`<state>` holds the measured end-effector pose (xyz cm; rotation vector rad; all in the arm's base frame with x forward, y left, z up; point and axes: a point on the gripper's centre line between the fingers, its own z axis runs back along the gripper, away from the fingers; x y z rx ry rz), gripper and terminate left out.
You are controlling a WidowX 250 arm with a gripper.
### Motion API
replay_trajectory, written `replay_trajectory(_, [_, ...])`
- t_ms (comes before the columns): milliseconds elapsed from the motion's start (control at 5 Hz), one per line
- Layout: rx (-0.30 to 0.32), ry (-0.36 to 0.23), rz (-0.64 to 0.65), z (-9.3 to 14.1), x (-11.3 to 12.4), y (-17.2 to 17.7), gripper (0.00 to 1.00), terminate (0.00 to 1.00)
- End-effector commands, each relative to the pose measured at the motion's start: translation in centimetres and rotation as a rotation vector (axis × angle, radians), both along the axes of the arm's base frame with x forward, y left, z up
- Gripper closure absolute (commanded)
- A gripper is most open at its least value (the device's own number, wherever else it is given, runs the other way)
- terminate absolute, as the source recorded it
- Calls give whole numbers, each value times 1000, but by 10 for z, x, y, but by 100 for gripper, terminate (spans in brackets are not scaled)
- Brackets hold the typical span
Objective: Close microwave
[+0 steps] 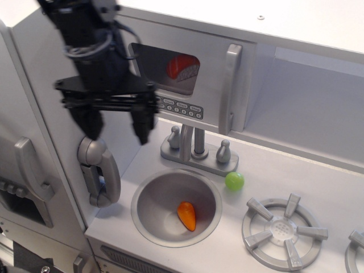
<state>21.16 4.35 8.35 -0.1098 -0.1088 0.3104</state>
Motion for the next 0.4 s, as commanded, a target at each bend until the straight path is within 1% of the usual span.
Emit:
replay_trajectory(0, [-1,-3,-9,17,-7,24,0,0])
replay_trajectory(200, [-1,-3,-9,17,-7,24,0,100])
